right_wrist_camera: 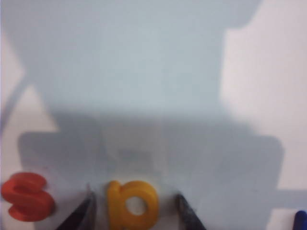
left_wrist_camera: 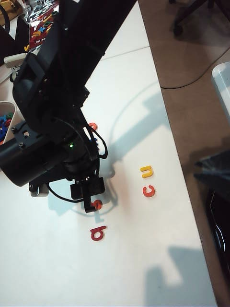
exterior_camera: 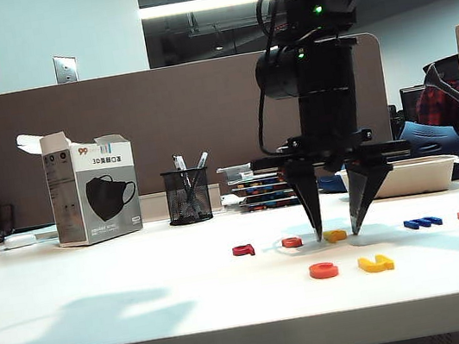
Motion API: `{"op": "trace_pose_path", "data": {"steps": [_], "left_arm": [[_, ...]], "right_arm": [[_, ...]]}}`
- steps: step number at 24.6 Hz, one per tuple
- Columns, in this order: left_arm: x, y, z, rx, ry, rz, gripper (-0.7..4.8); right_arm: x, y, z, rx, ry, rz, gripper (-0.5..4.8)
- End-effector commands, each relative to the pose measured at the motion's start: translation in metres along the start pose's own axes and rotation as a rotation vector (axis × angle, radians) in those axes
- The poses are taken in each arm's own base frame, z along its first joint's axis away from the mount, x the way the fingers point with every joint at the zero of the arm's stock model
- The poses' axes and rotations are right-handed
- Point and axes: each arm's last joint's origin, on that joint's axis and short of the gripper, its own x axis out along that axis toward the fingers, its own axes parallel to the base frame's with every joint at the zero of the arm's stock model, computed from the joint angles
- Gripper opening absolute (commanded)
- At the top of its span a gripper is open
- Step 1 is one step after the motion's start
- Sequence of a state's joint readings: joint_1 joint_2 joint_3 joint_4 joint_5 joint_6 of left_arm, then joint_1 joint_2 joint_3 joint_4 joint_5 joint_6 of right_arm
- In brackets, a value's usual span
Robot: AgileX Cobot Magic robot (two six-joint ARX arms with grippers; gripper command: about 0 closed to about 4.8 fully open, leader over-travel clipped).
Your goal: Select the appropriate letters from the row of letter magnets placed on the table to arrange into the word "cup".
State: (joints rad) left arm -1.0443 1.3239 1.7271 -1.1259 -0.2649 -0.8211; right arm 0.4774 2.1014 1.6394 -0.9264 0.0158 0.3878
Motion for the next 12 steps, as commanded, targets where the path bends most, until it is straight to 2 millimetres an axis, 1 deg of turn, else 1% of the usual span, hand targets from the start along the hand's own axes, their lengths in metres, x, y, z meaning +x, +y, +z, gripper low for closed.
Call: {"op": "trace_pose_path", "data": {"steps": [1,12], "left_arm": [[-0.0017,-0.0002,0.0008,-0.001,-0.010,-0.005,-0.05],[-0.0017,-0.0002,0.0008,-0.001,-0.010,-0.005,-0.05]], "right_arm": [[0.0061,0.0029,-0.0029,-0.003,0.030,0.009,2.14],[0.0062,0.0031,-0.0022,-0.003,0.024,0.011,2.09]]}}
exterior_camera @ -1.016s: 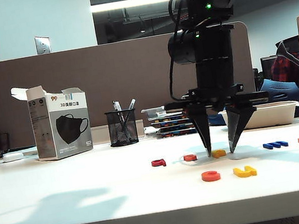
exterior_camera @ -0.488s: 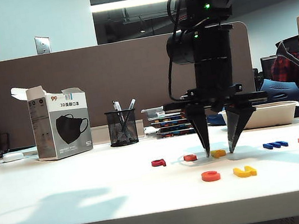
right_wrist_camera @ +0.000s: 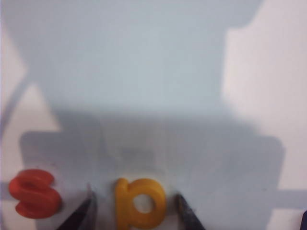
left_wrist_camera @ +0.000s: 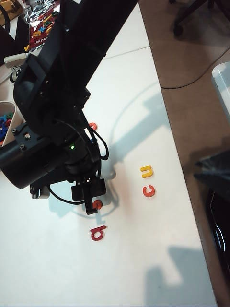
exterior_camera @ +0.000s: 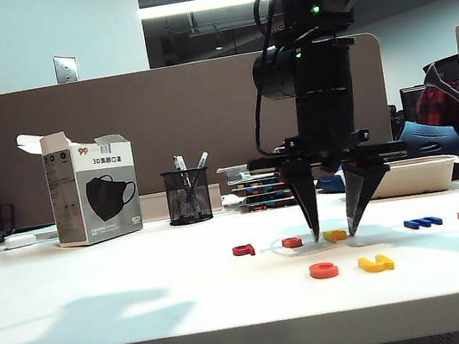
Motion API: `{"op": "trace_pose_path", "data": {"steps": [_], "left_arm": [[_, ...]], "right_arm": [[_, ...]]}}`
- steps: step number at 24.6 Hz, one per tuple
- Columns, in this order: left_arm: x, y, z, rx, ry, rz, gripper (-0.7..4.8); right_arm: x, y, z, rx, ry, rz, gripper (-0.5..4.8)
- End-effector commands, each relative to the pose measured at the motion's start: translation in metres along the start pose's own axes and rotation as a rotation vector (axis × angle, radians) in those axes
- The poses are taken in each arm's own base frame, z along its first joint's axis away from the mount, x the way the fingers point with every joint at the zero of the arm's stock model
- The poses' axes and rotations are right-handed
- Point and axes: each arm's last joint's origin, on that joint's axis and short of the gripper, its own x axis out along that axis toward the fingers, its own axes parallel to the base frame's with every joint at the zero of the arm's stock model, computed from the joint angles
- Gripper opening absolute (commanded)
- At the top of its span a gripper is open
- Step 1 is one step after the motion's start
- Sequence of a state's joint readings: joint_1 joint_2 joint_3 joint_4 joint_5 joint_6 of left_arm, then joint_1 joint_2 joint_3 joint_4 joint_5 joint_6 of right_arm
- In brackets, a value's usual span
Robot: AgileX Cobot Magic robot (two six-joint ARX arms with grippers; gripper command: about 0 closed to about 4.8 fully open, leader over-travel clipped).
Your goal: Select the appropriate letters from the row of letter magnets placed on the table to arrange into the word "cup".
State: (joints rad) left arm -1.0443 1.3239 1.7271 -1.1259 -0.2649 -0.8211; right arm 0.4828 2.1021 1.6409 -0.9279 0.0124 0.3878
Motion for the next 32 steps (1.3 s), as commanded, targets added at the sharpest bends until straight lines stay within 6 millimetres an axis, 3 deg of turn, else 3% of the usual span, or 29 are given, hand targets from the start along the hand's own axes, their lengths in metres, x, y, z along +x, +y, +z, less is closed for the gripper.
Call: {"op": "trace_pose_path", "data": {"steps": [1,15,17,30,32], "left_arm": [[-0.0017,-0.0002,0.0008,-0.001,-0.010,-0.005,-0.05],[-0.0017,-0.0002,0.0008,-0.001,-0.010,-0.005,-0.05],[-0.0017,-0.0002,0.0008,-0.001,-0.010,-0.005,-0.05],[-0.0017,-0.0002,0.0008,-0.001,-0.010,-0.005,-0.05],[-0.0017,-0.0002,0.0008,-0.001,-0.010,-0.005,-0.05]], "right_arm": [[0.0062,0.0008,-0.0014,0.002,0.021,0.008,2.09],[0.0062,0.0010,-0.0015,-0.003,0.021,0.008,1.94],[0.0062,0.0010,-0.0015,-0.003,0.021,0.008,1.56],[0.0062,0.0008,-0.0014,-0.004,0.021,0.008,1.40],[0.0062,0.0008,-0.0015,-0.004,0.022,0.008,1.11]]}}
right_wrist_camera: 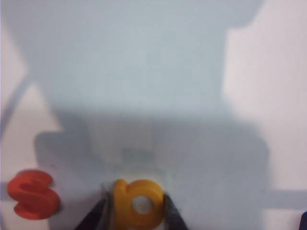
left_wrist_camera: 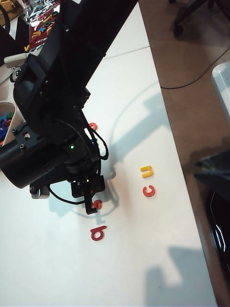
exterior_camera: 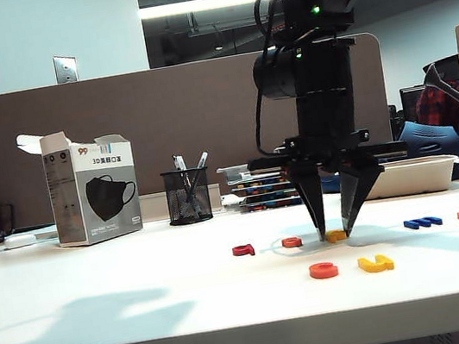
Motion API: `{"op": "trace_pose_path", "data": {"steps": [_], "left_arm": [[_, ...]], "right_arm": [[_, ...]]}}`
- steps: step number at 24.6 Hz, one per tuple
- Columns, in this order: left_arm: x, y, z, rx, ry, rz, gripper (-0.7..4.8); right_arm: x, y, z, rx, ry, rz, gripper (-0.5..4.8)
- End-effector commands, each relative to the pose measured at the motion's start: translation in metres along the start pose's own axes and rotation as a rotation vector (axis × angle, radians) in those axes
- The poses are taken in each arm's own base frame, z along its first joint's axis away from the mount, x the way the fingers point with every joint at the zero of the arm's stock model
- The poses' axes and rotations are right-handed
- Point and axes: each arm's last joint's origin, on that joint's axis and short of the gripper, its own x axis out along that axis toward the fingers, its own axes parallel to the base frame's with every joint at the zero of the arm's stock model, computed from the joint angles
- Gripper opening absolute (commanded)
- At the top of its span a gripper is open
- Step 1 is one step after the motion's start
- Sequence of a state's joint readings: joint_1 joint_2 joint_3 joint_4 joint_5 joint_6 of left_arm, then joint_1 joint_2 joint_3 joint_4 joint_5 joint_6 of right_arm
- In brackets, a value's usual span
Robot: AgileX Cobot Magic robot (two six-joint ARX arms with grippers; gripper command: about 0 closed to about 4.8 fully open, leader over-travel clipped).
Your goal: Select the appropriate letters from the row of letter magnets placed on the table to arrange into the word "cup".
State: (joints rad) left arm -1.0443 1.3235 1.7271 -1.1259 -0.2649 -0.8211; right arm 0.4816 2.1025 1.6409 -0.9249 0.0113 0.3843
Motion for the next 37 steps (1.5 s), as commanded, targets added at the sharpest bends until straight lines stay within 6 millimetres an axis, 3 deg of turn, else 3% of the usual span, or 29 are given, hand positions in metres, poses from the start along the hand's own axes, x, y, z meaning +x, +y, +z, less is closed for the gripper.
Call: {"op": "trace_pose_path", "data": {"steps": [1,20,29,37], "left_arm": [[-0.002,0.000,0.001,-0.001,-0.010,-0.005,-0.05],[-0.002,0.000,0.001,-0.001,-0.010,-0.005,-0.05],[-0.002,0.000,0.001,-0.001,-0.010,-0.005,-0.05],[-0.002,0.000,0.001,-0.001,-0.009,-0.004,-0.05]], "right_arm": [[0.006,0.001,-0.002,-0.002,0.023,0.006,1.11],[0.002,0.000,-0.003,-0.005,0.028,0.000,1.12],[-0.029,-0.006,0.000,0.009,-0.056,0.027,1.12],[-0.073,-0.025,-0.003,0.050,-0.137,0.044,1.12]]}}
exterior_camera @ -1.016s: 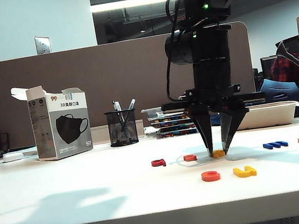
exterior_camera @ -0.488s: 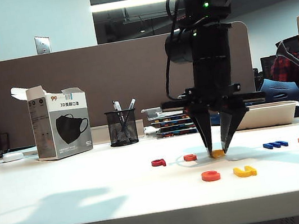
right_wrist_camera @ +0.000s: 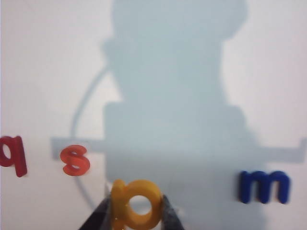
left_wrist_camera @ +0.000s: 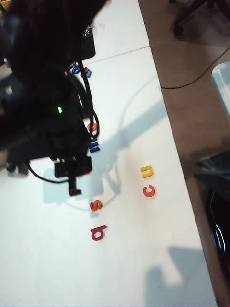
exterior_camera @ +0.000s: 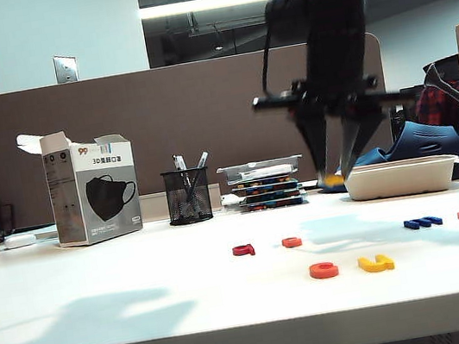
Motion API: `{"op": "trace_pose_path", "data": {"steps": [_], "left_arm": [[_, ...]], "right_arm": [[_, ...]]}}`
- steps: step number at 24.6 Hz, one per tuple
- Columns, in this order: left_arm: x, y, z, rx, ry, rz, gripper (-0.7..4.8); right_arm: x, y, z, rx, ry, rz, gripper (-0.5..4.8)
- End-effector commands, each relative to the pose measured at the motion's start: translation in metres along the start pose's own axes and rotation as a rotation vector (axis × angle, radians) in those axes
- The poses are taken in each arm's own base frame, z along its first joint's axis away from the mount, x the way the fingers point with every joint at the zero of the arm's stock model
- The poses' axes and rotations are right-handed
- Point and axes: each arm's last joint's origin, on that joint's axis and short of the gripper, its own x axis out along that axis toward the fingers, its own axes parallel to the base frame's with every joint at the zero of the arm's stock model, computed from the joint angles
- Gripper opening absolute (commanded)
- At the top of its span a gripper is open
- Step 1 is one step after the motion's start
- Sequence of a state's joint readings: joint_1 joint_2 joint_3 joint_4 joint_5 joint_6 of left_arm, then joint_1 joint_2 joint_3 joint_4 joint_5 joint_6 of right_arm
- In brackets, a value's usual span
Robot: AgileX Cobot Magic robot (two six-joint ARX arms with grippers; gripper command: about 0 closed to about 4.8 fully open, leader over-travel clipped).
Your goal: Select the appropriate letters from the row of letter magnets placed on the table to arrange into the word "cup".
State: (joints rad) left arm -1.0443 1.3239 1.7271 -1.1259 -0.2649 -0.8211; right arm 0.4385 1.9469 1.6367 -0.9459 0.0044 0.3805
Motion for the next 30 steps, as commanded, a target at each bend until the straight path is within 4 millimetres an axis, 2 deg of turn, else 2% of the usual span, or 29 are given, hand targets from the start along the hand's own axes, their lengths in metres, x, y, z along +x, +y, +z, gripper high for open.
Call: {"op": "trace_pose_path", "data": {"steps": [1,11,15,19,25,30], "left_arm": [[-0.002,0.000,0.001,-0.001,-0.010,-0.005,-0.05],[-0.002,0.000,0.001,-0.001,-0.010,-0.005,-0.05],[-0.002,0.000,0.001,-0.001,-0.010,-0.005,-0.05],[-0.002,0.000,0.001,-0.001,-0.010,-0.005,-0.05],[-0.002,0.000,0.001,-0.001,-0.010,-0.005,-0.05],[-0.002,0.000,0.001,-0.001,-0.010,-0.005,-0.05]], "right_arm": [[-0.018,-0.008,0.000,0.019,-0.020,-0.002,1.12],[-0.089,-0.024,-0.027,-0.004,-0.066,-0.008,1.12],[-0.101,-0.031,-0.046,-0.004,-0.081,-0.003,1.12],[-0.091,-0.038,-0.066,0.005,-0.059,-0.006,1.12],[-0.070,-0.040,-0.077,0.000,-0.010,0.011,1.12],[-0.043,-0.043,-0.088,0.009,0.015,0.018,1.12]]}}
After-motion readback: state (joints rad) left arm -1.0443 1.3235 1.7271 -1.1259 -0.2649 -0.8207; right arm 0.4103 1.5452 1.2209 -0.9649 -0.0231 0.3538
